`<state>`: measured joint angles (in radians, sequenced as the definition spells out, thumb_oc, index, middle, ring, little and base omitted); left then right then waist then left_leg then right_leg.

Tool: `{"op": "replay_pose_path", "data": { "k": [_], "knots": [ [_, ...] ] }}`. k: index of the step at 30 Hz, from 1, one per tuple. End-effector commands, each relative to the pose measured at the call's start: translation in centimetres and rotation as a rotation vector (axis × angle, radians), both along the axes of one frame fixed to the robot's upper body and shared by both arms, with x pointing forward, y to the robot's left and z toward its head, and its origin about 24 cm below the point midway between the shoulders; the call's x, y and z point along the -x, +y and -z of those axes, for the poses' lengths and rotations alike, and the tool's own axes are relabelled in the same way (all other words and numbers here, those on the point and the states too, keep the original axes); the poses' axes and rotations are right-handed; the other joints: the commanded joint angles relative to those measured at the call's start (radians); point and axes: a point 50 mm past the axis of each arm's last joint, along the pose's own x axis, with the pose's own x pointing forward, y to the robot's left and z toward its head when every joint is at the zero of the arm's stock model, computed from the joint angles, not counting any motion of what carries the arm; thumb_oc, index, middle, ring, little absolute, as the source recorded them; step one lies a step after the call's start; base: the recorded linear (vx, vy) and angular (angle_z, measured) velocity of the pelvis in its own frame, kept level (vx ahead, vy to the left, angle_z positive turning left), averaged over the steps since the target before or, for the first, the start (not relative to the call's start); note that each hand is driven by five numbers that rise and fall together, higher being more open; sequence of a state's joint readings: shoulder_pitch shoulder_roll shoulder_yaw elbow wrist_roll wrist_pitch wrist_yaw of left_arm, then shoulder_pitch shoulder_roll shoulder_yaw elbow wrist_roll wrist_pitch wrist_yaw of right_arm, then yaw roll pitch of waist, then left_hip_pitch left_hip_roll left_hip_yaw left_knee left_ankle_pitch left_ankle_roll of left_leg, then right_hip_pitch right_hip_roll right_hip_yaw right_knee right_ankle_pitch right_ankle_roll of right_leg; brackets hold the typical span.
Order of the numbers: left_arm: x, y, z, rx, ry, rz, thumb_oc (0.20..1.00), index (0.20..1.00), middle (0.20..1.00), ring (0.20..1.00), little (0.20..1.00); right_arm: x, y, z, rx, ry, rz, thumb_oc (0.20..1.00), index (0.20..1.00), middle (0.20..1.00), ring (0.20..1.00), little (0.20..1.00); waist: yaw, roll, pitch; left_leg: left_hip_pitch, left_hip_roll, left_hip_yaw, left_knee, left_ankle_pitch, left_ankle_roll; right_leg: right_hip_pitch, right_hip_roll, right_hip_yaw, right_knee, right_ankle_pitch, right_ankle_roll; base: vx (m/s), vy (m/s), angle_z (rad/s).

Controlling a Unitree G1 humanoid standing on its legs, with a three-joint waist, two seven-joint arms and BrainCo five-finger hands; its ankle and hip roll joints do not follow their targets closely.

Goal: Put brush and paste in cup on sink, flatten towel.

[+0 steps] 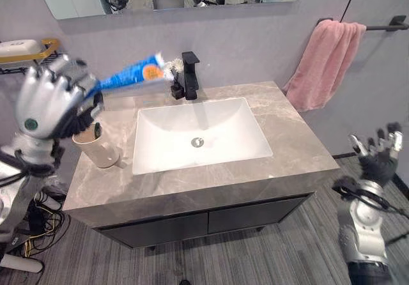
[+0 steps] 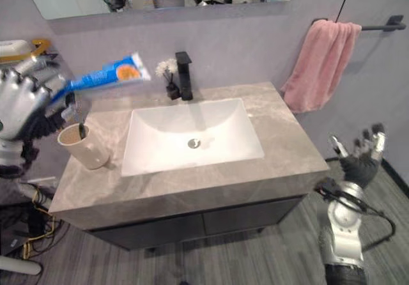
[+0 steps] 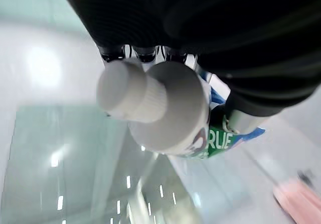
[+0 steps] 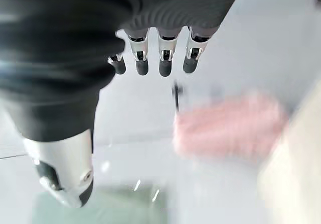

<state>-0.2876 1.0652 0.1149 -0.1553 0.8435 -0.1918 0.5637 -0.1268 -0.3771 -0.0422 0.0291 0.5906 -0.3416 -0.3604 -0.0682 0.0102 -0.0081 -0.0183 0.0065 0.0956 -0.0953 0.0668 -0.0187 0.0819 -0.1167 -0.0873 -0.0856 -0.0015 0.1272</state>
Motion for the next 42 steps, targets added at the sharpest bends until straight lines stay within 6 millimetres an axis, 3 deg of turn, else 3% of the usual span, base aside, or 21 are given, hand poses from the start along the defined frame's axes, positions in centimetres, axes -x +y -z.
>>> {"op": "replay_pose_path", "data": {
  "k": [1, 2, 3, 6, 7, 8, 9, 10, 18, 31, 42],
  "knots": [
    [0.4, -0.7, -5.6, -0.035, -0.239, 0.013, 0.2, 0.2, 0.2, 0.2, 0.2, -2.6, 5.2, -5.9, -0.046, -0.274, -0.352, 1.0, 1.0, 1.0, 1.0, 1.0, 0.016, -0.02, -0.052, 0.073, 0.078, 0.03, 0.008, -0.091, -0.071, -0.044, -0.119, -0.014, -0.002, 0.075, 0.079, 0.0, 0.0, 0.0],
    [0.2, -1.4, -6.1, -0.031, -0.251, 0.048, 0.2, 0.2, 0.2, 0.2, 0.2, -3.0, 6.5, -7.1, -0.029, -0.314, -0.413, 1.0, 1.0, 1.0, 1.0, 1.0, 0.023, -0.02, -0.053, 0.076, 0.078, 0.032, 0.008, -0.091, -0.071, -0.043, -0.119, -0.013, -0.002, 0.074, 0.078, 0.0, 0.0, 0.0],
    [0.2, -1.4, -6.3, -0.032, -0.254, 0.049, 0.2, 0.2, 0.2, 0.2, 0.2, -3.0, 6.6, -7.2, -0.029, -0.317, -0.411, 1.0, 1.0, 1.0, 1.0, 1.0, 0.025, -0.022, -0.05, 0.076, 0.078, 0.033, 0.008, -0.091, -0.071, -0.043, -0.119, -0.012, -0.002, 0.073, 0.078, 0.0, 0.0, 0.0],
    [-0.2, -3.3, -8.1, -0.009, -0.332, 0.138, 0.2, 0.2, 0.2, 0.2, 0.2, -4.1, 12.6, -10.8, -0.081, -0.441, -0.632, 1.0, 1.0, 1.0, 1.0, 1.0, 0.047, -0.019, -0.057, 0.083, 0.076, 0.038, 0.008, -0.092, -0.068, -0.042, -0.119, -0.008, -0.002, 0.074, 0.075, 0.0, 0.0, 0.0],
    [-0.2, -3.3, -8.2, -0.01, -0.335, 0.137, 0.2, 0.2, 0.2, 0.2, 0.2, -4.1, 12.6, -10.9, -0.082, -0.444, -0.632, 1.0, 1.0, 1.0, 1.0, 1.0, 0.047, -0.021, -0.054, 0.084, 0.076, 0.039, 0.008, -0.093, -0.068, -0.042, -0.118, -0.007, -0.002, 0.074, 0.075, 0.02, 0.008, -0.06],
    [-0.1, -3.8, -8.9, -0.003, -0.381, 0.159, 0.2, 0.2, 0.2, 0.2, 0.2, -4.2, 14.8, -12.3, -0.119, -0.492, -0.712, 1.0, 1.0, 1.0, 1.0, 1.0, 0.056, -0.017, -0.057, 0.088, 0.075, 0.042, 0.008, -0.094, -0.067, -0.041, -0.119, -0.005, -0.002, 0.074, 0.075, 0.02, 0.008, -0.11],
    [-0.1, -3.8, -9.0, -0.005, -0.383, 0.159, 0.2, 0.2, 0.2, 0.2, 0.2, -4.2, 14.8, -12.4, -0.121, -0.495, -0.712, 1.0, 1.0, 1.0, 1.0, 1.0, 0.056, -0.018, -0.055, 0.089, 0.075, 0.042, 0.008, -0.094, -0.067, -0.041, -0.119, -0.005, -0.002, 0.074, 0.075, 0.03, 0.01, -0.15],
    [-0.2, -4.3, -9.4, 0.006, -0.406, 0.191, 0.2, 0.2, 0.2, 0.2, 0.2, -4.3, 16.8, -13.7, -0.161, -0.531, -0.789, 1.0, 1.0, 1.0, 1.0, 1.0, 0.066, -0.016, -0.058, 0.093, 0.074, 0.043, 0.008, -0.094, -0.067, -0.038, -0.119, -0.004, -0.002, 0.073, 0.075, 0.01, 0.002, -0.11],
    [-0.6, -5.8, -10.6, -0.033, -0.439, 0.236, 0.2, 0.2, 0.2, 0.2, 0.2, -3.6, 21.0, -17.2, -0.194, -0.625, -1.005, 1.0, 1.0, 1.0, 1.0, 1.0, 0.091, -0.022, -0.061, 0.098, 0.071, 0.032, 0.008, -0.093, -0.066, -0.021, -0.118, -0.012, -0.002, 0.064, 0.069, 0.03, -0.003, 0.0],
    [-1.7, -7.1, -9.4, -0.066, -0.356, 0.288, 0.2, 0.2, 0.2, 0.2, 0.2, -2.5, 23.2, -20.1, -0.168, -0.71, -1.06, 1.0, 1.0, 1.0, 1.0, 1.0, 0.1, -0.045, -0.063, 0.111, 0.068, 0.018, 0.008, -0.101, -0.06, 0.006, -0.112, -0.026, -0.002, 0.05, 0.064, 0.03, 0.001, 0.03],
    [-2.3, -7.7, -7.5, -0.011, -0.274, 0.344, 0.2, 0.2, 0.2, 0.2, 0.2, -1.8, 23.5, -20.7, -0.239, -0.754, -1.046, 1.0, 1.0, 1.0, 1.0, 1.0, 0.101, -0.052, -0.065, 0.121, 0.069, 0.022, 0.008, -0.109, -0.056, 0.006, -0.105, -0.022, -0.002, 0.043, 0.06, 0.0, 0.001, 0.01]
  ]
}}
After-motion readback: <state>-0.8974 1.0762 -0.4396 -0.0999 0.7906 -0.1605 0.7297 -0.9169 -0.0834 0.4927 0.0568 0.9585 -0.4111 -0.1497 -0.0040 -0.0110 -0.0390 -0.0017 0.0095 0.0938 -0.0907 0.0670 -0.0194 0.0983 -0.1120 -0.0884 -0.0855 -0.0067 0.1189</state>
